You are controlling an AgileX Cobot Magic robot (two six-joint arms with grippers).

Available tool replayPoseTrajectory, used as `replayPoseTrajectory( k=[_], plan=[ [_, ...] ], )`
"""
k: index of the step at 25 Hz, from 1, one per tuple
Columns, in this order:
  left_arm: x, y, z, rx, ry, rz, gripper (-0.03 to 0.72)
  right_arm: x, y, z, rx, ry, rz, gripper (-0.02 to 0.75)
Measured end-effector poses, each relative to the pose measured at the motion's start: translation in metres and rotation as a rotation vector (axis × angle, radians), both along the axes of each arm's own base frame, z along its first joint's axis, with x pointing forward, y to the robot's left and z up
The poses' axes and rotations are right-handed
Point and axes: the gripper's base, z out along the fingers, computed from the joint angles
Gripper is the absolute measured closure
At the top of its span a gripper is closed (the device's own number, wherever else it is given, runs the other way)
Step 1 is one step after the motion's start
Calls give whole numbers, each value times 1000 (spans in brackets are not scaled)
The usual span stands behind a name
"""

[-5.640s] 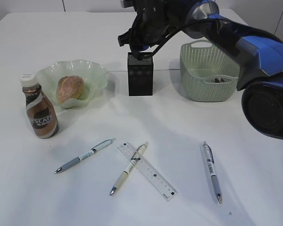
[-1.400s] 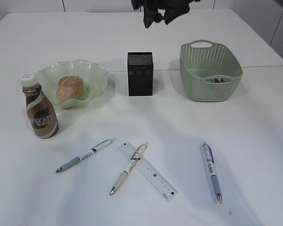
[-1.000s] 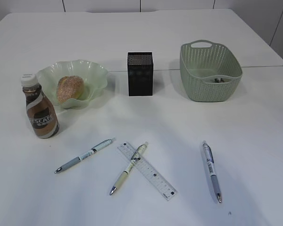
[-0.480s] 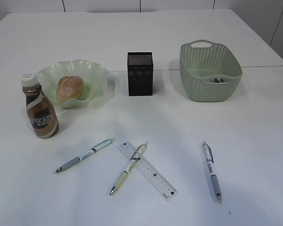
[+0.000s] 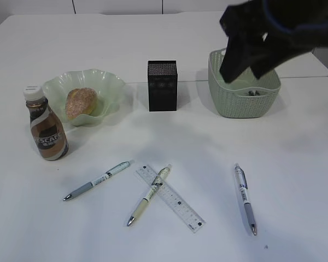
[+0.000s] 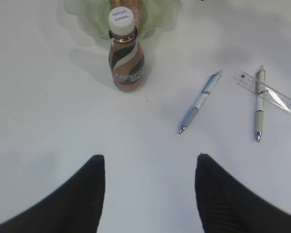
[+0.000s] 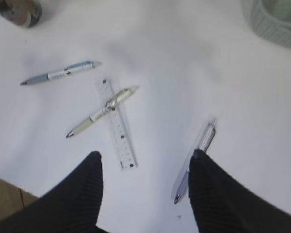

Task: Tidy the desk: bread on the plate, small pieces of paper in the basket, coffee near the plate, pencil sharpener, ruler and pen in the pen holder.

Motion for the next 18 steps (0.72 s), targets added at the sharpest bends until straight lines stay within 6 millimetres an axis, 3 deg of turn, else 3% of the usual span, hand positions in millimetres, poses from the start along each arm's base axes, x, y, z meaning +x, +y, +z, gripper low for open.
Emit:
replayPoseTrajectory(
  k=[1, 3, 4, 7, 12, 18],
  plan=[
    [0, 0, 0, 0, 0, 0, 274, 0, 0, 0, 0, 0, 0, 293],
    [0, 0, 0, 0, 0, 0, 274, 0, 6, -38, 4, 130, 57, 293],
    [0, 0, 0, 0, 0, 0, 274, -1, 6, -39, 2, 133, 60, 293],
    [0, 0, 0, 0, 0, 0, 275, 2, 12, -68, -5, 215, 137, 293],
    [0, 0, 0, 0, 0, 0, 275, 13, 22, -95, -12, 282, 188, 293],
    [-1, 0, -1, 3, 12, -1, 275, 17, 56, -119, -67, 234, 281, 293]
  ],
)
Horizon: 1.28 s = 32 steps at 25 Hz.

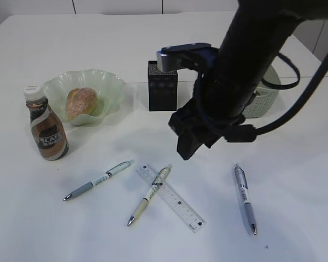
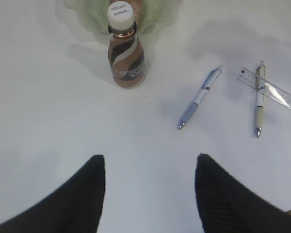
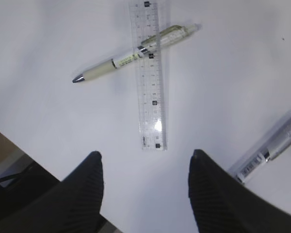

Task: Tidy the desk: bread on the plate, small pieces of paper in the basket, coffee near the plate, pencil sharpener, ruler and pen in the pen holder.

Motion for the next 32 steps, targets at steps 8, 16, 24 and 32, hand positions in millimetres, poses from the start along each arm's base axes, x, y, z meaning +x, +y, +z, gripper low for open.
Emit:
replayPoseTrajectory(
  k=[8, 16, 24, 32],
  plan=[
    [0, 2, 0, 22, 0, 4, 275, 9, 25, -40, -71, -15, 68, 293],
    [0, 3, 0, 44, -4, 8, 275, 19, 29, -80, -121, 45, 71, 291],
    [3, 3, 2, 35, -40, 9, 275, 27, 33, -100, -120, 34, 61, 291],
    [4, 3, 3, 31, -60, 10, 275, 34, 38, -99, -66, -45, 42, 291]
  ],
)
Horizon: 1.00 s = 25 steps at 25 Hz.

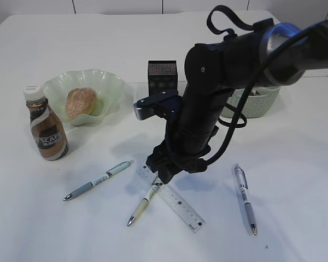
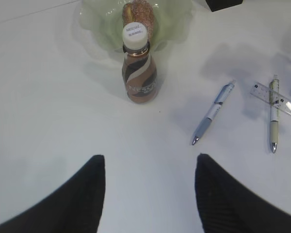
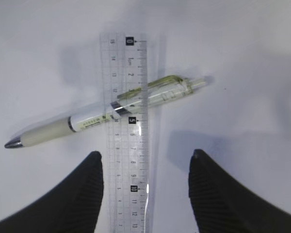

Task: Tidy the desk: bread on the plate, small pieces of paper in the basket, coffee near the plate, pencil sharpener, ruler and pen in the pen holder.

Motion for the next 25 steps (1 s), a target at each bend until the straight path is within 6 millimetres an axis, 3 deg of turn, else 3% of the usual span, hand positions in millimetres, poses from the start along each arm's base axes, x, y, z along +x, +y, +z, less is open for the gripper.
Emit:
replayPoseTrajectory(
  k=[12, 19, 25],
  plan=[
    [2, 2, 2, 21, -34, 5, 275, -3, 11, -2, 9, -30, 37, 291],
    [2, 2, 2, 30, -37, 7, 276, -5, 10, -30, -49, 69, 49, 291],
    [2, 3, 2, 34, -38, 7, 276, -5, 9, -31, -52, 74, 51, 291]
  ],
)
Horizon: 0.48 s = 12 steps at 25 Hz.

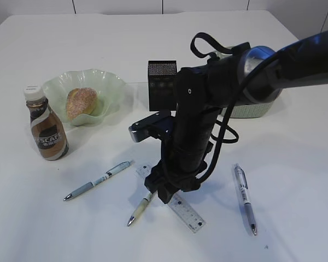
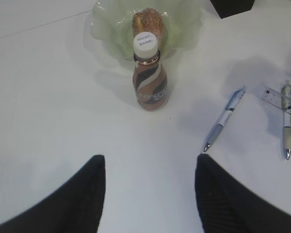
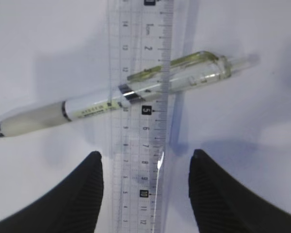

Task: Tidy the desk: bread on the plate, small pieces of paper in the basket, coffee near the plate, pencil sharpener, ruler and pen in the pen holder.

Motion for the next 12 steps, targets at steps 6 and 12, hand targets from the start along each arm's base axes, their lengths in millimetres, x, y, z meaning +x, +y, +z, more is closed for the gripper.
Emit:
replayPoseTrajectory(
  k=[6, 12],
  plan=[
    [0, 0, 0, 5, -1, 1, 276, 0, 3, 1, 29, 3, -5, 291],
    [0, 0, 0, 5, -1, 1, 276, -2, 9, 1, 65, -3, 9, 291]
  ],
)
